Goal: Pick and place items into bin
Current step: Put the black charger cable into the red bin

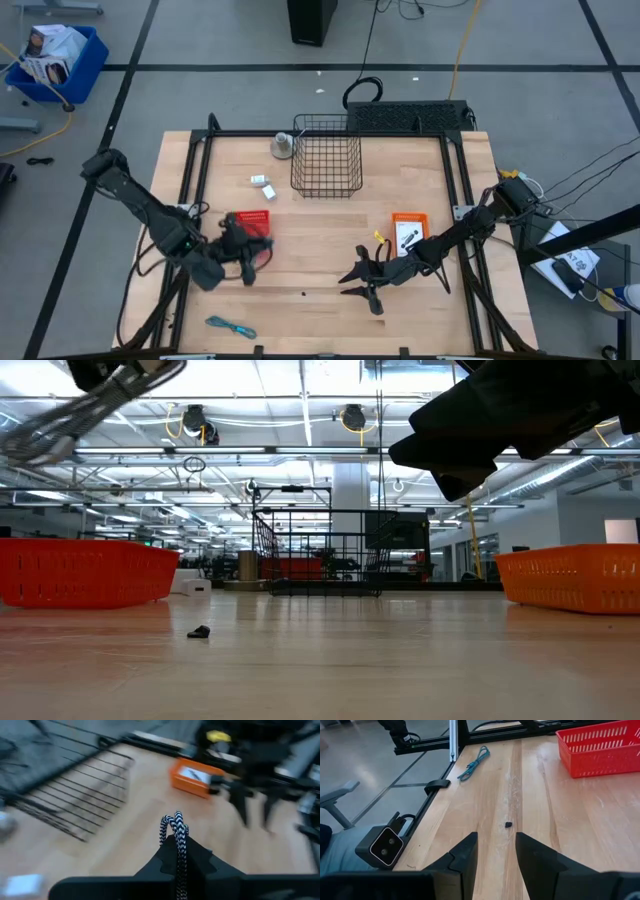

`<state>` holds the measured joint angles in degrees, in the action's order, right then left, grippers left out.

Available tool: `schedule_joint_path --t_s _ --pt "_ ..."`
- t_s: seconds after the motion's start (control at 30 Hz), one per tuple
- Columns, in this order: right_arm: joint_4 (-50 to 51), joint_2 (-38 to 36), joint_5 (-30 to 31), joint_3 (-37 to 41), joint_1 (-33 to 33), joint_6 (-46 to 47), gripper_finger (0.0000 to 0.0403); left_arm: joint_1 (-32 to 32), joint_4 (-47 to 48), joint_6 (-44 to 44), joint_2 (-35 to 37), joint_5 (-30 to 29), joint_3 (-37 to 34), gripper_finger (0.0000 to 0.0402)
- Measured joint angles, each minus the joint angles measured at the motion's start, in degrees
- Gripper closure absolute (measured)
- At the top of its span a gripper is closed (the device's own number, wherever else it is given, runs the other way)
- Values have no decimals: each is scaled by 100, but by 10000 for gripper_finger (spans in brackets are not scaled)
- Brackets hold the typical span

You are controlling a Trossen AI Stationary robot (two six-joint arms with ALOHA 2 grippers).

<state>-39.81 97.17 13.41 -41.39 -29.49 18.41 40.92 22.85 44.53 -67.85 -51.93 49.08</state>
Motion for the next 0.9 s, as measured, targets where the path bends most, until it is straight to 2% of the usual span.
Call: schedule_joint_path --t_s 0.1,0.23,0.43,0.53,0.77,0.9 --pt "3 0 0 0 -45 0 277 -248 264 -45 156 -233 0 380" --pt "2 0 2 0 -130 0 277 -607 717 204 148 -259 0 365" --pt "2 0 9 0 -182 -3 277 -1064 1849 1430 -74 -506 0 393" --pt "2 0 15 0 -180 0 277 -1246 2043 1735 -205 -341 0 381" --pt "2 0 17 0 -181 -2 277 -1352 2176 1763 -433 243 0 362" --pt "0 0 22 0 -184 39 277 -1382 2515 2568 -429 332 0 361"
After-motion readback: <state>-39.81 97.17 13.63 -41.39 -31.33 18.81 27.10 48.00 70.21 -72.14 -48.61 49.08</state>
